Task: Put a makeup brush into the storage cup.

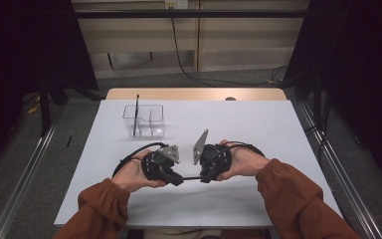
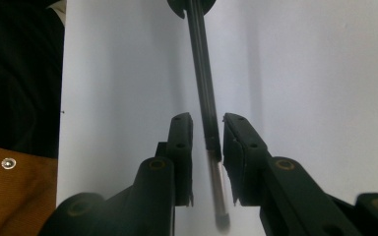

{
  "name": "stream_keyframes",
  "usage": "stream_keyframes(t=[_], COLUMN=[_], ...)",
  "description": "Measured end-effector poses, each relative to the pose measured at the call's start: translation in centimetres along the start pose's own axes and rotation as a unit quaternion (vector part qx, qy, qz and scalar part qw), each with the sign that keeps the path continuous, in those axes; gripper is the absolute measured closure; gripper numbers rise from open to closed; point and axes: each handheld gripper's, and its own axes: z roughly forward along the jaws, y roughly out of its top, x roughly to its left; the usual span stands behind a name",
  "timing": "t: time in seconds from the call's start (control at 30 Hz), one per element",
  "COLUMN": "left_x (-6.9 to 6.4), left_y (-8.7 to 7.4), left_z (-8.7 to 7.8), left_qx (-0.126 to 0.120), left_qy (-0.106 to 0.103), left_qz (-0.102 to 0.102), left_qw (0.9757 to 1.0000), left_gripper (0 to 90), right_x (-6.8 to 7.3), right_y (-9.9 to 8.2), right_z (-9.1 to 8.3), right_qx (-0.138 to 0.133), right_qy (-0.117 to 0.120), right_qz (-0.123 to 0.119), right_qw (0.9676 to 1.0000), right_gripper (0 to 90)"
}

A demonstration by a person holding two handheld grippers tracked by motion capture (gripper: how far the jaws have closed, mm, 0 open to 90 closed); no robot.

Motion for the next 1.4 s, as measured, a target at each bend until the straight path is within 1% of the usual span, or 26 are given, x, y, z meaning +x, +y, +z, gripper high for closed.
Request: stream_keyframes(t=[0.07, 0.13, 0.17, 0.23, 0.3, 0.37, 0.43, 0.47, 0.53, 0.7, 0.73, 0.77, 0.8, 0.83, 0.87, 0.9, 0.97, 1.03, 1.17, 1.2, 1.27, 1.3, 1.37, 1.4], left_x=[0.0, 0.0, 0.0, 0.0, 0.0, 0.0, 0.0, 0.0, 0.0, 0.0, 0.0, 0.1, 0.1, 0.1, 0.1, 0.1, 0.1, 0.1, 0.1, 0.1, 0.2, 0.2, 0.2, 0.2], left_y=[0.0, 0.0, -0.1, -0.1, -0.2, -0.2, -0.3, -0.3, -0.4, -0.5, -0.5, -0.6, -0.6, -0.6, -0.7, -0.8, -0.9, -1.0, -1.2, -1.2, -1.3, -1.4, -1.4, -1.5], left_z=[0.0, -0.1, 0.0, -0.1, -0.1, -0.2, -0.3, -0.3, -0.3, -0.4, -0.4, -0.5, -0.5, -0.6, -0.6, -0.6, -0.6, -0.6, -0.8, -0.9, -1.0, -1.0, -1.1, -1.2], left_qx=[-0.002, 0.0, -0.005, -0.006, -0.006, -0.007, -0.009, -0.009, -0.012, -0.014, -0.014, -0.014, -0.015, -0.015, -0.02, -0.021, -0.02, -0.02, -0.026, -0.027, -0.028, -0.031, -0.034, -0.032], left_qy=[0.003, -0.003, 0.002, 0.002, 0.002, 0.004, 0.004, 0.003, 0.003, 0.005, 0.007, 0.007, 0.008, 0.005, 0.008, 0.009, 0.009, 0.01, 0.01, 0.012, 0.012, 0.012, 0.013, 0.014], left_qz=[0.001, 0.001, -0.001, 0.0, -0.001, -0.002, -0.003, -0.004, -0.006, -0.007, -0.008, -0.008, -0.008, -0.009, -0.009, -0.012, -0.012, -0.012, -0.016, -0.016, -0.016, -0.016, -0.019, -0.017], left_qw=[1.0, 1.0, 1.0, 1.0, 1.0, 1.0, 0.9999, 0.9999, 0.9999, 0.9999, 0.9998, 0.9998, 0.9998, 0.9998, 0.9997, 0.9997, 0.9997, 0.9997, 0.9995, 0.9994, 0.9994, 0.9993, 0.9992, 0.9992], left_gripper=[83.9, 83.9, 83.9, 83.9, 83.9, 83.9, 83.9, 83.9, 83.9, 83.9, 83.9, 83.9, 83.9, 83.9, 83.9, 83.9, 83.9, 83.9, 83.9, 83.9, 83.9, 83.9, 83.9, 83.9], right_x=[-0.1, -0.1, -0.1, -0.1, -0.1, -0.1, 0.0, 0.0, 0.0, 0.0, 0.0, 0.0, -0.1, -0.1, -0.1, -0.1, 0.0, 0.0, 0.0, 0.0, 0.0, 0.0, 0.0, 0.0], right_y=[-0.1, -0.2, -0.2, -0.3, -0.4, -0.5, -0.6, -0.6, -0.8, -1.1, -1.1, -1.2, -1.3, -1.4, -1.5, -1.5, -1.6, -1.8, -2.0, -2.1, -2.3, -2.4, -2.5, -2.6], right_z=[0.0, -0.1, -0.1, -0.1, -0.1, -0.1, 0.0, -0.1, 0.0, -0.2, -0.2, -0.2, -0.2, -0.2, -0.2, -0.2, -0.2, -0.1, -0.3, -0.3, -0.4, -0.5, -0.6, -0.6], right_qx=[-0.006, -0.011, -0.014, -0.018, -0.021, -0.024, -0.031, -0.031, -0.035, -0.049, -0.055, -0.054, -0.058, -0.061, -0.065, -0.067, -0.07, -0.078, -0.087, -0.092, -0.096, -0.101, -0.113, -0.117], right_qy=[-0.001, -0.001, 0.001, 0.001, 0.002, 0.003, 0.005, 0.003, 0.006, 0.001, 0.0, -0.005, -0.005, -0.005, -0.006, -0.008, -0.01, -0.011, -0.014, -0.016, -0.018, -0.021, -0.021, -0.024], right_qz=[0.001, 0.007, 0.01, 0.012, 0.019, 0.017, 0.019, 0.024, 0.025, 0.038, 0.036, 0.041, 0.04, 0.045, 0.046, 0.046, 0.054, 0.05, 0.056, 0.06, 0.066, 0.064, 0.07, 0.071], right_qw=[1.0, 0.9999, 0.9999, 0.9998, 0.9996, 0.9996, 0.9993, 0.9992, 0.9991, 0.9981, 0.9979, 0.9977, 0.9975, 0.9971, 0.9968, 0.9966, 0.9961, 0.9956, 0.9945, 0.9939, 0.9931, 0.9926, 0.9909, 0.9903], right_gripper=[69.1, 67.6, 65.1, 61.0, 58.7, 54.7, 51.1, 48.9, 45.9, 37.9, 35.7, 34.0, 33.3, 32.1, 30.2, 29.6, 27.9, 25.7, 21.7, 19.8, 19.0, 17.2, 15.0, 13.6])
